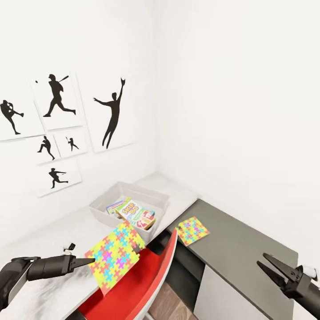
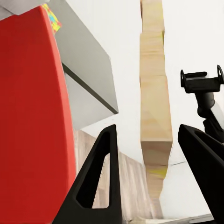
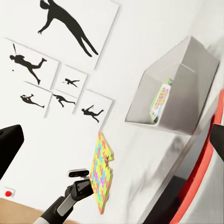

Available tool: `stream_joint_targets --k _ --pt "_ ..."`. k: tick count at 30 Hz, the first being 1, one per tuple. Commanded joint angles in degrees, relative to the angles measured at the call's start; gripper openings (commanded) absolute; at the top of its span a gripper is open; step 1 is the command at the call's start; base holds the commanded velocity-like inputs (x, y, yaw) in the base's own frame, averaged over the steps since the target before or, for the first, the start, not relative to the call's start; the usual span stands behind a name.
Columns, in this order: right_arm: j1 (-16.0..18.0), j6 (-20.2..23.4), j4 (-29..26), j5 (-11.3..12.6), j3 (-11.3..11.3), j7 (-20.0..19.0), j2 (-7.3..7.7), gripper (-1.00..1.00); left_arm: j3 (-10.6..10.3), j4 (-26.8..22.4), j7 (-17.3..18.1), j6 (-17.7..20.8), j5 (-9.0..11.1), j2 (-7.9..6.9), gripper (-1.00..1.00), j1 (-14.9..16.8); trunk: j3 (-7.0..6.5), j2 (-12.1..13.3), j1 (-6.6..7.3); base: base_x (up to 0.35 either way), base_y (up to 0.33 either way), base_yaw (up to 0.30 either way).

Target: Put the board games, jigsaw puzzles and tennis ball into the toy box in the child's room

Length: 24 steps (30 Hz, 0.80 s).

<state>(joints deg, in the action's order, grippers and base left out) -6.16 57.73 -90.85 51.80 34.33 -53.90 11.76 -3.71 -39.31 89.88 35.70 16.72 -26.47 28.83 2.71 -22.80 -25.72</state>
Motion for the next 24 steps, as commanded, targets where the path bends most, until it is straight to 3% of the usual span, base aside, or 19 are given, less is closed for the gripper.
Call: stream_joint_targets --k 1,10,24 --pt "0.0 0.2 0.0 0.0 0.0 -0.1 0.01 1.00 -0.3 0.0 0.1 0.6 0.3 -0.07 -1.00 0.1 0.12 -0.1 -0.07 0.295 -0.102 0.286" --pt "0.0 0.2 0.0 0.0 0.0 -0.1 0.01 1.00 -0.3 0.0 0.1 0.7 0.3 -0.07 -1.00 0.1 0.12 -0.1 -0.07 0.224 -0.175 0.286" --pt "0.0 0.2 0.0 -0.1 0.1 -0.1 0.03 1.00 -0.3 0.0 0.1 0.7 0.4 -0.04 -1.00 0.1 0.12 -0.1 -0.07 0.091 0.065 0.261"
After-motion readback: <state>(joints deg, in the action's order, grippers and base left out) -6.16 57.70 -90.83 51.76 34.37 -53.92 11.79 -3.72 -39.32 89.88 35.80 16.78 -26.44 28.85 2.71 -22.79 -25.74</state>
